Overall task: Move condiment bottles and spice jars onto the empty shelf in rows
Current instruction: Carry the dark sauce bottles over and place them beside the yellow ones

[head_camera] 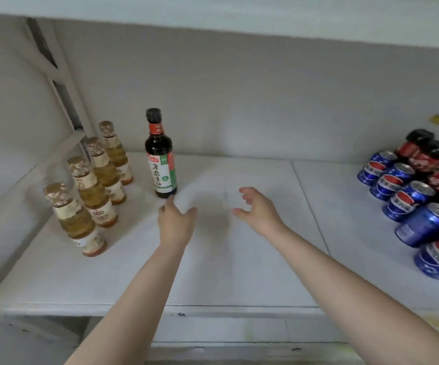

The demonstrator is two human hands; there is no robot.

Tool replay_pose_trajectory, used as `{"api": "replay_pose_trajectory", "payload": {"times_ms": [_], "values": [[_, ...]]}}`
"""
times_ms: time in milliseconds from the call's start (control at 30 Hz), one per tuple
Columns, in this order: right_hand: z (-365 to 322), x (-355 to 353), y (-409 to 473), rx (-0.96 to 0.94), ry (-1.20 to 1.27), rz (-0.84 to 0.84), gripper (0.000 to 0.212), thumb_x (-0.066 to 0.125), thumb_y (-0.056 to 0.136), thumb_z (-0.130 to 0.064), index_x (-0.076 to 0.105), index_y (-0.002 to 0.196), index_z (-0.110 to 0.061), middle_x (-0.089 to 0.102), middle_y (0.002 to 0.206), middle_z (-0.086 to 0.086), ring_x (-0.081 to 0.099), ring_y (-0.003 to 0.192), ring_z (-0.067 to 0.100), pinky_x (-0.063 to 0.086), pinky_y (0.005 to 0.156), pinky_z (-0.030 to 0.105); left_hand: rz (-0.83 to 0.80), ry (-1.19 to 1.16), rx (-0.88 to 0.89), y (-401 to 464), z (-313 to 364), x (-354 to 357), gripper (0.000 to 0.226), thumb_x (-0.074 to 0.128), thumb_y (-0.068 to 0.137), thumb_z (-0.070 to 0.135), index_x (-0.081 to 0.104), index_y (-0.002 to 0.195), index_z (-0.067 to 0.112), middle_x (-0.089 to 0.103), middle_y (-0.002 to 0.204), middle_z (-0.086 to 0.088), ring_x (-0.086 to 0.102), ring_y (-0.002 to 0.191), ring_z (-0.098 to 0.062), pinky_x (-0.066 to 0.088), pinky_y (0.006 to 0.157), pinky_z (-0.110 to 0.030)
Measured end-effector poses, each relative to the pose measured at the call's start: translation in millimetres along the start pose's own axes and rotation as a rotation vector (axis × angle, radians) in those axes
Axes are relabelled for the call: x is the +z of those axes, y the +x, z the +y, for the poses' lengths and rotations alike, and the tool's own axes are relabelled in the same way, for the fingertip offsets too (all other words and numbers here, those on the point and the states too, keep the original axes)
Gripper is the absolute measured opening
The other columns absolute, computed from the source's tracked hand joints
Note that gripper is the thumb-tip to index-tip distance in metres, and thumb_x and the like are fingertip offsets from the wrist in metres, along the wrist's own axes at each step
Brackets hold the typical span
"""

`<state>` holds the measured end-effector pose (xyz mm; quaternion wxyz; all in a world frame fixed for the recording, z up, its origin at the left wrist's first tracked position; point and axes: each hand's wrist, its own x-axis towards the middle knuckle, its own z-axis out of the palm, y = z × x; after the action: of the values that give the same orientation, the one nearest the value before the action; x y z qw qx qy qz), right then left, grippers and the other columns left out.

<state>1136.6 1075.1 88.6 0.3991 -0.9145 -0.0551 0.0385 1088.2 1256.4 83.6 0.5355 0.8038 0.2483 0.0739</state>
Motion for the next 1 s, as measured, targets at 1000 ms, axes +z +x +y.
{"api": "replay_pose_trajectory", "payload": {"times_ms": [1000], "values": [[353.2,-218.4,-700.4,1.322,-0.229,0.776,0.052,0.055,0.088,-0.033,0.042,0.137,-0.023,0.048,0.136,0.000,0.047,0.123,0.022,0.045,0.091,0.033,-1.590,0.612,1.460,-646.0,-8.3,425.7,0.053,0.055,0.090,0.019,0.042,0.141,0.020,0.047,0.140,-0.002,0.041,0.129,-0.021,0.035,0.105,-0.031]]}}
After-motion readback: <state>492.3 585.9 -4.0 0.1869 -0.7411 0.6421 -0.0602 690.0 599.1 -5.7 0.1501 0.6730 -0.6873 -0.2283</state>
